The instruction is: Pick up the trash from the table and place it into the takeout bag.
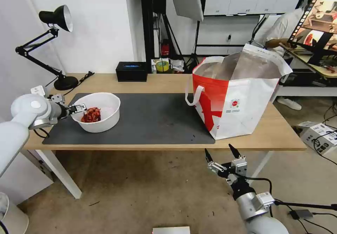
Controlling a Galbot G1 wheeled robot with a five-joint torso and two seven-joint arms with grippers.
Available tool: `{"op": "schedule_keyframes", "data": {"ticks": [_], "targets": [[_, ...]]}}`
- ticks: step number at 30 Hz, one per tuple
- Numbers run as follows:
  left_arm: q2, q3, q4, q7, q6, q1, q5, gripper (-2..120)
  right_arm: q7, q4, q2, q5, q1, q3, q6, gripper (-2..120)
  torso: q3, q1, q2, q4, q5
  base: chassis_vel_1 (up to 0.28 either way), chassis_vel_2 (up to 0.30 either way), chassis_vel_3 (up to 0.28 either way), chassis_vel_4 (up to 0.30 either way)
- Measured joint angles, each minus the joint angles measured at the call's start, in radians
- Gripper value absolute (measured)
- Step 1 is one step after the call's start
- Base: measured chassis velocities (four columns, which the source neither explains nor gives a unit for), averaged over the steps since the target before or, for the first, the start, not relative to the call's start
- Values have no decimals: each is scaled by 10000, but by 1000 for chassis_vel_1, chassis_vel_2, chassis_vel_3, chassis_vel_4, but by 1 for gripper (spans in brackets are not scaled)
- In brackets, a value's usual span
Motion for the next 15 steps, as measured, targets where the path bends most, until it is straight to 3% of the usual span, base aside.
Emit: {"op": "schedule_keyframes", "data": {"ticks": [10,15], "targets": [[-7,318,213,-180,-1,-291,50,91,0,0,0,0,0,0,0,100,-1,0,0,0,0,0,0,0,0],[38,509,273,-161,-1,-466,-49,74,0,0,0,0,0,0,0,100,-1,0,0,0,0,0,0,0,0]]}}
